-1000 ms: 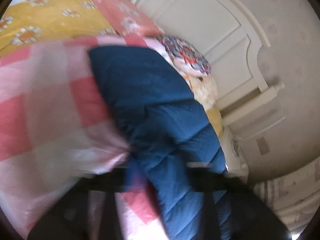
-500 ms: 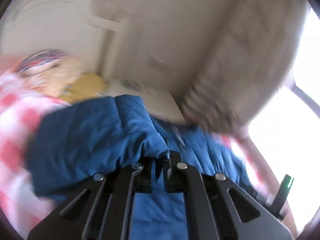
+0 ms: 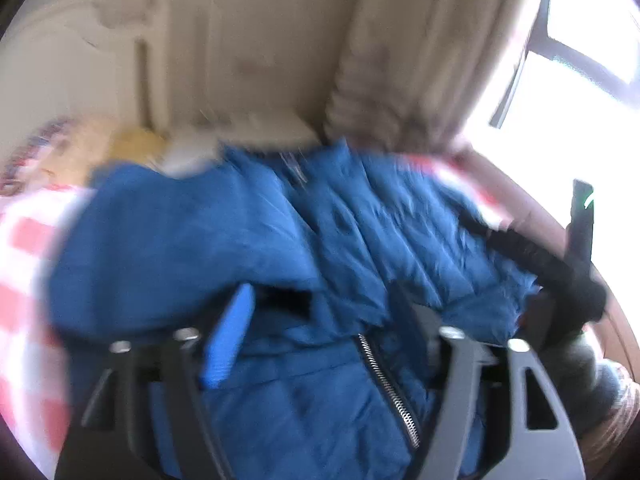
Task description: Fold large clothes
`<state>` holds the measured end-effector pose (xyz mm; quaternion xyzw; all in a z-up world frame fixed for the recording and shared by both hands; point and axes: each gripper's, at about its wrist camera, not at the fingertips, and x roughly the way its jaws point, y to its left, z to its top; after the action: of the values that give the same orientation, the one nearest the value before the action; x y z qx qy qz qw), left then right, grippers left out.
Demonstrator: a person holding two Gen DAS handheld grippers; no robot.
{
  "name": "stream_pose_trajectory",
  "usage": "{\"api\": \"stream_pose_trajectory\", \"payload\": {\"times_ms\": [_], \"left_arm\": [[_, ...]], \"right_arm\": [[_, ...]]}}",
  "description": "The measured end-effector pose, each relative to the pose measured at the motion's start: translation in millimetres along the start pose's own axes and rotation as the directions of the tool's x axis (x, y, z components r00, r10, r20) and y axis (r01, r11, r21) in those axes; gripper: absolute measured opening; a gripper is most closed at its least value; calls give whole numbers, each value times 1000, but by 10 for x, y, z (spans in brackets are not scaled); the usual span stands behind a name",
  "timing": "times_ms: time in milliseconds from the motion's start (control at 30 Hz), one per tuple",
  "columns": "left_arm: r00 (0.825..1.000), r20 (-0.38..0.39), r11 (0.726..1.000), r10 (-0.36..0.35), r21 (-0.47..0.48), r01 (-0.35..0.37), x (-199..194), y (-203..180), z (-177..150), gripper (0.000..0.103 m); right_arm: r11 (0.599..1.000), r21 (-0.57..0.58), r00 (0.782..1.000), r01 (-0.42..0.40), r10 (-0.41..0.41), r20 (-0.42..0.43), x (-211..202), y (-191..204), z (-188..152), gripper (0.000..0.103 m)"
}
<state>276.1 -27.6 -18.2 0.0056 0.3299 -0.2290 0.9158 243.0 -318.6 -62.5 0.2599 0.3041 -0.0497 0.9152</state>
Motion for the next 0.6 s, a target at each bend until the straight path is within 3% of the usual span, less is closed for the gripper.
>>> {"api": "stream_pose_trajectory", "payload": {"times_ms": [33,100,200,300,400,467,533,600], "left_arm": [[994,76,996,79,-41,-77,-222,137,-58,93],[972,107,971,209,-145,-192,-394,417,-84,93],[945,0,906,326,-287,-312,-321,912,-208,90],[912,-111,850,396,-333,-409,-124,1188,-340,85],[898,-152,832,414,-338,-440,48,1291,-458,85],[891,-186,828,413,-331,-453,239,1296,-464,81],[896,-177,824,408,-351,-445,163,1346,-504,81],[896,-165,813,412,-376,-444,147,1393,-522,82]], "right_arm": [[1000,0,1000,1,-1,-1,-6,1,-6,98],[1000,-17,1000,11,-11,-6,9,36,-13,98],[997,-68,999,23,-25,-27,44,146,-38,98],[985,-169,1000,20,-22,-12,12,328,-83,98],[956,-294,1000,9,-13,-12,-28,602,-178,98],[907,-420,1000,-18,7,-29,-44,924,-295,98],[803,-595,999,-28,-2,-50,-7,1369,-483,98],[719,-695,997,-31,-30,-75,84,1661,-628,98]]}}
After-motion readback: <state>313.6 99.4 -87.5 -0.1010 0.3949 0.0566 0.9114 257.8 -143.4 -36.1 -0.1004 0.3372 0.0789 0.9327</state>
